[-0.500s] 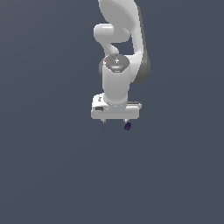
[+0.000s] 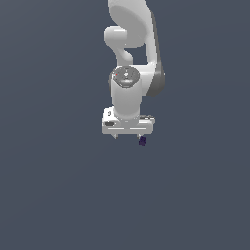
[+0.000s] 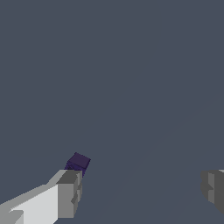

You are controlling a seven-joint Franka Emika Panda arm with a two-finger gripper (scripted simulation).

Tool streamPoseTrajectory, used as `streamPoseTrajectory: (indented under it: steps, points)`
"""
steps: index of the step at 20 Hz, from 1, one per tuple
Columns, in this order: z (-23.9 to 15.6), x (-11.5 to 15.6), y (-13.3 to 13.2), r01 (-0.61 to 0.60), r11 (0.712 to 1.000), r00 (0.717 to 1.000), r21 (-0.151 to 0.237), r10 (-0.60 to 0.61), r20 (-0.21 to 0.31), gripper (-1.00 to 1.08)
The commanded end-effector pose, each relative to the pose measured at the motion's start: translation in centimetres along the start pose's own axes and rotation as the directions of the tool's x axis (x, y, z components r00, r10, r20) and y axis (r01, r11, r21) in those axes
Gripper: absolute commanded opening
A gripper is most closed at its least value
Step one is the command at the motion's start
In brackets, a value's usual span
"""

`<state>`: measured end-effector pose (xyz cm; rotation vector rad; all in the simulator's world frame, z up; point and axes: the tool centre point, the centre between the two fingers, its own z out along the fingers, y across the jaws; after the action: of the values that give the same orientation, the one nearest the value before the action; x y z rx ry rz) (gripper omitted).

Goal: Pick up the object and move it to a goal position.

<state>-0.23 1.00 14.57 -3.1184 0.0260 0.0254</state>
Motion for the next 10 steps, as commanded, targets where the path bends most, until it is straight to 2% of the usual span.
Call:
streamPoseTrajectory:
  steps: [1, 10]
  points:
    - [0.14, -0.06, 0.1, 0.0, 1.0, 1.0, 0.003, 0.0, 0.002, 1.0]
    - [0.75, -0.35, -0.71, -0.036, 0.999, 0.999, 0.0, 0.036, 0.0, 1.0]
